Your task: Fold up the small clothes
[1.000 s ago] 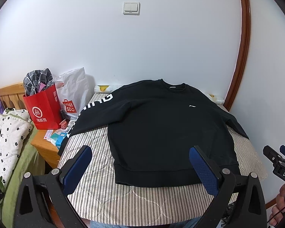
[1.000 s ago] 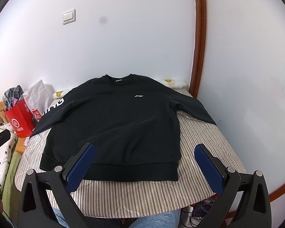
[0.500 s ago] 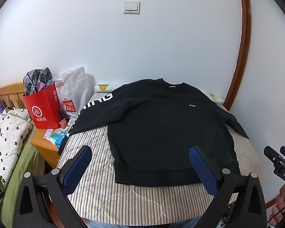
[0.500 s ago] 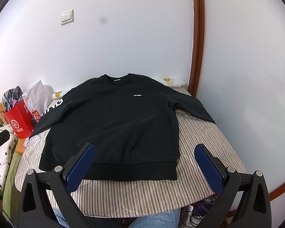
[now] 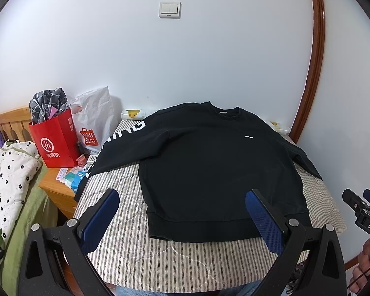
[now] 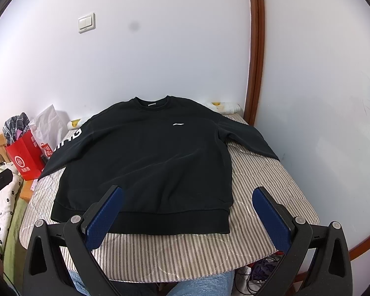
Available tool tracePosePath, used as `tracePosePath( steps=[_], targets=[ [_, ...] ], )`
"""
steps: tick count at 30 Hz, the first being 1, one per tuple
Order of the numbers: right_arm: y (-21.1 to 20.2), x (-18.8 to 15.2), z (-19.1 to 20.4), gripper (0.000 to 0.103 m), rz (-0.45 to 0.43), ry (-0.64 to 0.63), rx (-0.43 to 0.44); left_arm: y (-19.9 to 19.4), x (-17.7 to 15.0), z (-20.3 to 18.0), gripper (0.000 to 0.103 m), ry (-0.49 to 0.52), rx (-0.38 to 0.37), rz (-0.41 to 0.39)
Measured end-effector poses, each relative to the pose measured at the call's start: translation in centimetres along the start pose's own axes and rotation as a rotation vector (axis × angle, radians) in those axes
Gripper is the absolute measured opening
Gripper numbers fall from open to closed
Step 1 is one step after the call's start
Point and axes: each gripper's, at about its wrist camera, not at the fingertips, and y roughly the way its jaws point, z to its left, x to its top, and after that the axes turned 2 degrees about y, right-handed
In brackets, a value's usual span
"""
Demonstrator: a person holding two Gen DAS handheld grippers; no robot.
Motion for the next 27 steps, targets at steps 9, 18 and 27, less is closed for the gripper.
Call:
tracePosePath(
  steps=[9, 18, 27],
  targets=[
    [-0.2, 0.0, 0.1, 0.102, 0.001, 0.002, 0.000, -0.1, 0.0, -0.3, 0.103, 0.009, 0.000, -0.003],
    [-0.1, 0.2, 0.2, 0.102, 0.001, 0.000, 0.000, 0.2, 0.4, -0.4, 0.103, 0.025, -0.008, -0.006],
    [3.0, -0.6, 0.9, 0.102, 0.037, -0.024, 0.017, 5.0, 0.1, 1.2, 0.103, 0.014, -0.013, 0.032]
  ],
)
